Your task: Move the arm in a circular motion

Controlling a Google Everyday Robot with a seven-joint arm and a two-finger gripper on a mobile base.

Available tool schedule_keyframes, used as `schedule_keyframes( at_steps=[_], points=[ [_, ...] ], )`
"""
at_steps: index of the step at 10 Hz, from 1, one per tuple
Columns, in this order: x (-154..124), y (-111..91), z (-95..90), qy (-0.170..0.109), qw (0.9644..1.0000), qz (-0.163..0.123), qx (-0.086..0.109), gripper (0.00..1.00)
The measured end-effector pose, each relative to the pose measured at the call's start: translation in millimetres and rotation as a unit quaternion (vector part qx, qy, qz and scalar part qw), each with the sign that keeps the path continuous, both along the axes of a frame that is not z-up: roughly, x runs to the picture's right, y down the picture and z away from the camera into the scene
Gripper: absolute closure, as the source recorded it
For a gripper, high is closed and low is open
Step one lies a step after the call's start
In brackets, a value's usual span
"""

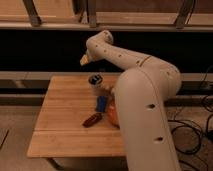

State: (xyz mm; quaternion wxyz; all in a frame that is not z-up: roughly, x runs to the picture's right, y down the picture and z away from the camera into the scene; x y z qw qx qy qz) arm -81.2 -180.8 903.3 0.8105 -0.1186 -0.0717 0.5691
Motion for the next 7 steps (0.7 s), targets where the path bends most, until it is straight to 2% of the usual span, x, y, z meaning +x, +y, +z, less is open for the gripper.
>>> schedule_keyframes(
  at_steps=[4,5,7],
  points=[
    [-1.0,-0.7,-0.5,0.0,1.0,0.0,0.0,0.22],
    [-8.4,-2.1,-5.5,-0.002,0.9999,-0.012,0.004,0.22],
    [-42.4,-1.4,-24.1,-0.017,0.999,-0.041,0.012,0.22]
  ],
)
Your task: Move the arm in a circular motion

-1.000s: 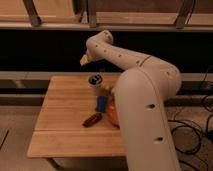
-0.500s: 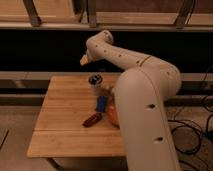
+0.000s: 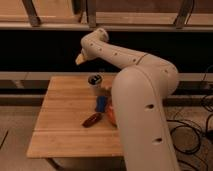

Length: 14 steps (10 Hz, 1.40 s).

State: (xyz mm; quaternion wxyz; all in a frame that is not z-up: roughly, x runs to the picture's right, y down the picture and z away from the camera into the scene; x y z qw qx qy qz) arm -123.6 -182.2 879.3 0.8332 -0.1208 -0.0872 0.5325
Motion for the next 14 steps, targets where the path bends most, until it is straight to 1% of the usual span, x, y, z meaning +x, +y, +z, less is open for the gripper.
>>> schedule_keyframes(
  at_steps=[1,2,3,4,5,6,7,8,9,10,11,12,13,14],
  points=[
    [-43.5,25.1,-42.2,0.002,0.999,-0.042,0.016,0.22],
    [-54.5,46.2,-57.2,0.004,0.9989,-0.045,0.014,0.22],
    [-55.7,64.7,-64.9,0.005,0.9992,-0.038,0.007,0.22],
    [-55.3,79.1,-69.7,0.005,0.9995,-0.03,-0.001,0.22],
    [-53.7,97.6,-74.1,0.004,0.9998,-0.017,-0.012,0.22],
    [-56.0,119.5,-80.4,-0.002,0.9996,0.0,-0.027,0.22],
    [-52.9,132.5,-82.9,-0.005,0.9992,0.013,-0.038,0.22],
    [-40.3,147.5,-83.8,-0.002,0.9981,0.032,-0.052,0.22],
    [-22.5,158.5,-84.3,0.006,0.9967,0.05,-0.063,0.22],
    [1.2,167.1,-84.7,0.021,0.9947,0.071,-0.072,0.22],
    [26.4,169.8,-85.3,0.038,0.9925,0.089,-0.075,0.22],
    [55.4,163.0,-85.7,0.058,0.9903,0.106,-0.069,0.22],
    [84.6,147.4,-87.6,0.077,0.9883,0.12,-0.055,0.22],
    [106.5,123.1,-89.9,0.091,0.9873,0.126,-0.035,0.22]
  ],
)
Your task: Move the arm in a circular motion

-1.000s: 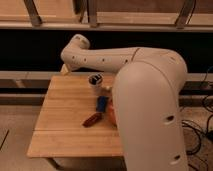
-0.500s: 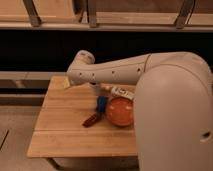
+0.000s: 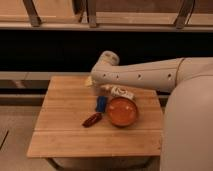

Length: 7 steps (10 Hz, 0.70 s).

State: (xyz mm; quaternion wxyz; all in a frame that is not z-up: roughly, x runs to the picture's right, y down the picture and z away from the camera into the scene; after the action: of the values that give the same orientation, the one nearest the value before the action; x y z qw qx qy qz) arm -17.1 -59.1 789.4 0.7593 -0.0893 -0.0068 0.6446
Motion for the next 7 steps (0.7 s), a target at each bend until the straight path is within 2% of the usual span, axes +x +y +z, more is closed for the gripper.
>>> schedule_keyframes(
  at_steps=[1,2,4,6,7],
  points=[
    [5.6,-18.0,-1.6,0.006,0.9999,-0.006,0.013,0.22],
    [3.8,-44.2,-2.9,0.01,0.9992,-0.022,0.03,0.22],
    [-14.9,-78.2,-3.9,0.012,0.997,-0.058,0.049,0.22],
    [-66.7,-99.1,-0.9,-0.007,0.9919,-0.113,0.059,0.22],
    [-89.4,-100.5,1.3,-0.019,0.9893,-0.132,0.06,0.22]
  ],
)
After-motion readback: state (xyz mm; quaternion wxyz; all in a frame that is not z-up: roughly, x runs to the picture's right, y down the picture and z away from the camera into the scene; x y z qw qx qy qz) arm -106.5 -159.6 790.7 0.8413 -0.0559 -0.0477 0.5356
